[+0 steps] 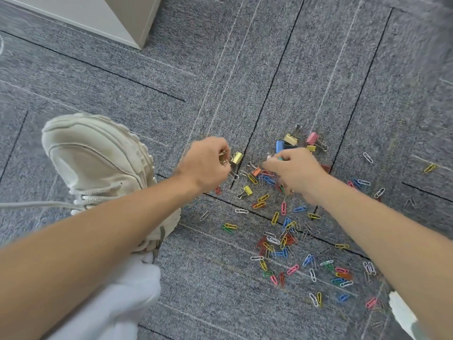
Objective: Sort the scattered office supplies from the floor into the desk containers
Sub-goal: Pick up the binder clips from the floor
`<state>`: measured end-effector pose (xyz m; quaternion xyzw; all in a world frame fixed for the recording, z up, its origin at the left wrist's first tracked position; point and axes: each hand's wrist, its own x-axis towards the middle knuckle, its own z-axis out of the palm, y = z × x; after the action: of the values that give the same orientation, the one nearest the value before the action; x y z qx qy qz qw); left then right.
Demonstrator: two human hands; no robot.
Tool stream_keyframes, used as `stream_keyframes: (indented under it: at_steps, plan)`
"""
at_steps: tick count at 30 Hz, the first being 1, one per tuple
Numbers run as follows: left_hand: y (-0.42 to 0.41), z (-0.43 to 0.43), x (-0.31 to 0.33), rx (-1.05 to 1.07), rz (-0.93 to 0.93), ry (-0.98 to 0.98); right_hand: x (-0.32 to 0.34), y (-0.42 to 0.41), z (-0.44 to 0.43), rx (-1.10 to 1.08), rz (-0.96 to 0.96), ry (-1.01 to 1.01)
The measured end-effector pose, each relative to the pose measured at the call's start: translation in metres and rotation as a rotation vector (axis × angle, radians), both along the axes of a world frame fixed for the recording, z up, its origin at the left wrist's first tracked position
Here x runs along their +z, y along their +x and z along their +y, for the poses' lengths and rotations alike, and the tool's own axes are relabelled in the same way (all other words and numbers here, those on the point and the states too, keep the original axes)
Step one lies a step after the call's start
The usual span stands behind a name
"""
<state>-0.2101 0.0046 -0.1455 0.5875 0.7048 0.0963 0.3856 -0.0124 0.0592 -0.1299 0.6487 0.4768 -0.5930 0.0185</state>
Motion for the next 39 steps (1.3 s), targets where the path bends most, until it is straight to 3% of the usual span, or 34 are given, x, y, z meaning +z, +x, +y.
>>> stream_keyframes:
  at_steps: [2, 5, 8, 13, 18, 23, 27, 31, 36, 39]
  plan:
    - [0.004, 0.004, -0.003, -0.022, 0.018, -0.033, 0.010, 0.012, -0.004, -0.415, 0.322, -0.361]
    - [0.010, 0.009, -0.005, -0.097, 0.107, -0.059, 0.020, 0.031, -0.012, -0.556, 0.582, -0.562]
    - [0.011, 0.015, -0.008, -0.155, 0.216, -0.129, 0.013, 0.040, -0.015, -0.565, 0.628, -0.539]
    - [0.018, 0.028, -0.005, -0.149, 0.256, -0.226, 0.003, 0.039, -0.007, -0.624, 0.470, -0.327]
    - [0.020, 0.028, 0.003, -0.128, 0.028, -0.274, 0.004, 0.033, 0.009, -0.282, 0.154, 0.032]
    - [0.011, 0.011, 0.020, 0.026, -0.298, -0.434, 0.002, 0.023, 0.032, 0.421, -0.323, 0.574]
    - [0.009, -0.006, 0.030, 0.142, -0.563, -0.581, -0.007, 0.005, 0.035, 0.803, -0.514, 0.702]
    - [0.008, -0.010, 0.029, 0.247, -0.743, -0.668, -0.018, 0.000, 0.028, 0.918, -0.576, 0.749]
    - [0.006, -0.001, 0.025, 0.427, -0.671, -0.705, -0.023, 0.006, 0.015, 0.931, -0.608, 0.751]
    - [0.002, 0.000, 0.024, 0.524, -0.741, -0.770, -0.021, 0.011, 0.013, 0.896, -0.551, 0.726]
